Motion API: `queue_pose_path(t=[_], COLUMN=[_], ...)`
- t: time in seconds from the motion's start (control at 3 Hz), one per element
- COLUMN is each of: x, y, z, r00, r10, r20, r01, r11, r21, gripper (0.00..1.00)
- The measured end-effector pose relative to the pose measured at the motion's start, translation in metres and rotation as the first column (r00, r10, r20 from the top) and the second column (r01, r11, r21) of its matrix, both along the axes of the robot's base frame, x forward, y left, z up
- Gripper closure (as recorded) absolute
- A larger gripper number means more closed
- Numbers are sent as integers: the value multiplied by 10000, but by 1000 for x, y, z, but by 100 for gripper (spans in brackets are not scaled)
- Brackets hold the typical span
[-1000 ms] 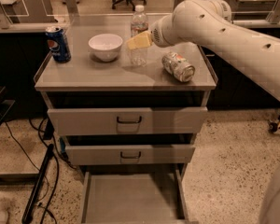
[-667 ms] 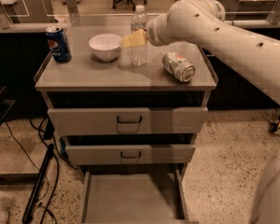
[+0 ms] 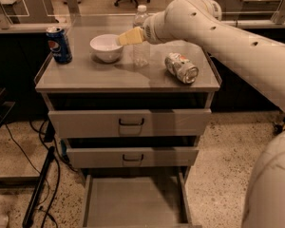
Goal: Place water bottle into bottom drawer
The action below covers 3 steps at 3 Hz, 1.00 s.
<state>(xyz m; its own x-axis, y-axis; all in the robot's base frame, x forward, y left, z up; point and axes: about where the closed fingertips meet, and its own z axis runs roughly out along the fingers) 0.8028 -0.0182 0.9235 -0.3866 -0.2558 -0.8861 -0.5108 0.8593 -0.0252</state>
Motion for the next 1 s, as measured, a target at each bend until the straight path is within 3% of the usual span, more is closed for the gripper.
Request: queue_pose_path(t=[0.33, 1.0], x=[11, 11], y=[10, 10], z=[2, 3], r00=[9996, 9996], r10=[168, 169], r20=[231, 235], r01=[-166, -167], r11=[9998, 9998], r21=[-58, -57], gripper=[0, 42])
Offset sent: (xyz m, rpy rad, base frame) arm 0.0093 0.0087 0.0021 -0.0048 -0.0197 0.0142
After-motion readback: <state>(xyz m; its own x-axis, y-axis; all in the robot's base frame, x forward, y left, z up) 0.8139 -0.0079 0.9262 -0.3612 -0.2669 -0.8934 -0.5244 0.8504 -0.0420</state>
